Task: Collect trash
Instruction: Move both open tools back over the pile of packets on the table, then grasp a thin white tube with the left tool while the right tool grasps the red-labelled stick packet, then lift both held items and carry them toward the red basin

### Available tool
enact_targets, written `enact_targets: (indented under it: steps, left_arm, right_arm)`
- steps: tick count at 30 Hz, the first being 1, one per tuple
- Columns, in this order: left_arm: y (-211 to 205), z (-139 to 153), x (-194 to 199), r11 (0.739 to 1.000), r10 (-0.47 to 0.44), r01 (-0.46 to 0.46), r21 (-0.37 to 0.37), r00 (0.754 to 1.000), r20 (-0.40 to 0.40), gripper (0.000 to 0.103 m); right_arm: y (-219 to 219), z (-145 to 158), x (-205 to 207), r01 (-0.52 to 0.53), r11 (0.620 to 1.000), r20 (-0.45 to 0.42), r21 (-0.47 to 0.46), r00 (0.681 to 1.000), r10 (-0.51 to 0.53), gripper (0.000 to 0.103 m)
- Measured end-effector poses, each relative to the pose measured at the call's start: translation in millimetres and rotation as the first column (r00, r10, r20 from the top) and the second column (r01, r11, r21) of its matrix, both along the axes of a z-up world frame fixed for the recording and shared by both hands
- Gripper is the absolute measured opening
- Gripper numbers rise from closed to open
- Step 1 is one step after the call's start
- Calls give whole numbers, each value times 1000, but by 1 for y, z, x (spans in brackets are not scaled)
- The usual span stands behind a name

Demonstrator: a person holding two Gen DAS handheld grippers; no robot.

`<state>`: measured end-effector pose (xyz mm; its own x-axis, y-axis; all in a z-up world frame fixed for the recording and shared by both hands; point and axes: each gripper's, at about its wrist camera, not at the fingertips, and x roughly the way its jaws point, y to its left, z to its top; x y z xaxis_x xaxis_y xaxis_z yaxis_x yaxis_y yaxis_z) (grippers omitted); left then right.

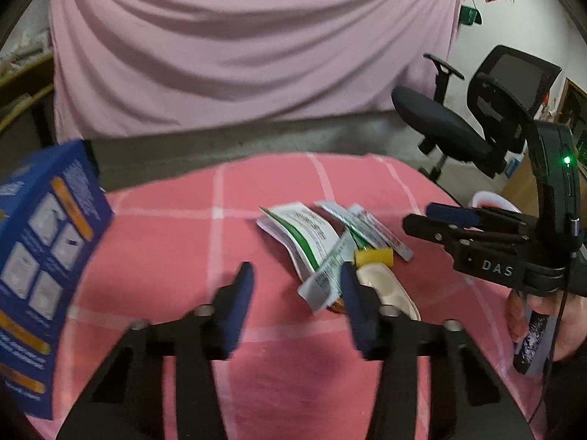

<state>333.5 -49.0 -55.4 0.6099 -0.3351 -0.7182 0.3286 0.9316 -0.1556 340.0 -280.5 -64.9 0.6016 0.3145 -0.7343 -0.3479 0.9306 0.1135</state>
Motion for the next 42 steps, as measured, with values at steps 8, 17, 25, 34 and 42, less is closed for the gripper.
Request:
enact_targets:
  steps: [8,17,25,34,42]
  left_arm:
    - [-18,4,-1,996,-66,66,57,998,3,28]
    - [-29,-8,-3,989,-98,99,113,995,-18,18]
    - [-31,-12,-7,992,-88,90,89,996,-20,4]
    - [-17,-2,-12,1000,-7,7,0,1000,7,1]
    - [-1,16,-31,995,90,-84,-49,986,141,1]
  right_arm:
    - [12,-3,-1,-55,998,-14,-41,998,54,29]
    - [14,-8,3,-66,996,-48,-53,997,63,29]
    - [16,-10,5,-80,995,-62,-60,995,77,29]
    - [15,-13,8,-73,996,-77,-58,995,68,13]
    - [11,4,-13,-52,998,50,-46,997,54,13]
